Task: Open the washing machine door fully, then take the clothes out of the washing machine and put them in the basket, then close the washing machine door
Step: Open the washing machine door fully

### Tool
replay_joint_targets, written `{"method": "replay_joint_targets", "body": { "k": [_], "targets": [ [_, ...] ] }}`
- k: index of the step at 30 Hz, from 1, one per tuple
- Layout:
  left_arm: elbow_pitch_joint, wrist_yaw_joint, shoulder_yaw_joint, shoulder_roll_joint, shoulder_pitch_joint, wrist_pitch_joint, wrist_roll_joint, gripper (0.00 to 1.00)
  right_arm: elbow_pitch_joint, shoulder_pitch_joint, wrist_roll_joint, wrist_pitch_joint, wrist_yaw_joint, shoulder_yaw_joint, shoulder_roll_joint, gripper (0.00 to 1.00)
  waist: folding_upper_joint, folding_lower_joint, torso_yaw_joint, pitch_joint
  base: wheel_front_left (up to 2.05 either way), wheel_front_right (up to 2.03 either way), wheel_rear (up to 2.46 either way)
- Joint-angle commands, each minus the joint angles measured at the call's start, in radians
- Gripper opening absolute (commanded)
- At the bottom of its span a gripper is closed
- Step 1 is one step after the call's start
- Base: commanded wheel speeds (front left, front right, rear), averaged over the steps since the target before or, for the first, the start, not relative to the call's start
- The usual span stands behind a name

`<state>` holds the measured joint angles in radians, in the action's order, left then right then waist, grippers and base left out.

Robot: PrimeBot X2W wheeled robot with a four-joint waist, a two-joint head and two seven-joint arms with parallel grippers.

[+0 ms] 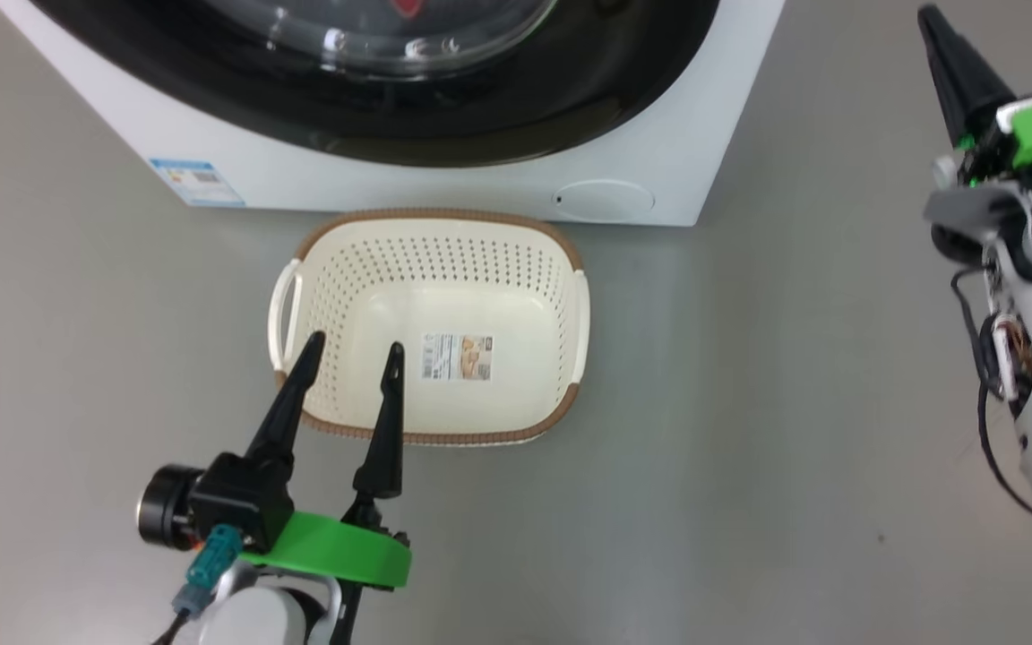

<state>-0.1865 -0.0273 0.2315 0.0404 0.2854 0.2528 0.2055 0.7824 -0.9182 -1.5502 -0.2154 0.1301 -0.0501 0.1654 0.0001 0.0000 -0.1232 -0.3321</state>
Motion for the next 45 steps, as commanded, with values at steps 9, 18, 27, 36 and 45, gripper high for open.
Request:
{"method": "replay_joint_targets", "body": {
  "k": [9,18,27,36,45],
  "targets": [
    [0.053,-0.02,0.011,0.01,0.072,0.009,0.026,1.0,0.082,-0.214,0.01,-0.067,0.001,0.053,0.003,0.0,-0.0001,0.0,-0.073,-0.111,0.0,0.0,0.0],
    [0.063,-0.031,0.045,0.01,0.097,0.009,0.038,1.0,0.143,-0.327,0.016,-0.101,0.001,0.072,-0.013,0.0,-0.0001,0.0,-0.1,-0.144,0.0,0.0,0.0],
    [0.06,-0.033,0.065,0.01,0.11,0.009,0.037,1.0,0.189,-0.387,0.006,-0.12,0.001,0.07,-0.022,0.0,-0.0001,0.0,-0.118,-0.16,0.0,0.0,0.0],
    [0.063,-0.038,0.078,0.01,0.117,0.009,0.039,1.0,0.227,-0.426,-0.019,-0.158,0.001,0.056,-0.027,0.0,-0.0001,0.0,-0.132,-0.172,0.0,0.0,0.0],
    [0.062,-0.04,0.087,0.01,0.122,0.009,0.039,1.0,0.25,-0.432,-0.054,-0.249,0.001,0.043,-0.026,0.0,-0.0001,0.0,-0.135,-0.175,0.0,0.0,0.0]
  ]
}}
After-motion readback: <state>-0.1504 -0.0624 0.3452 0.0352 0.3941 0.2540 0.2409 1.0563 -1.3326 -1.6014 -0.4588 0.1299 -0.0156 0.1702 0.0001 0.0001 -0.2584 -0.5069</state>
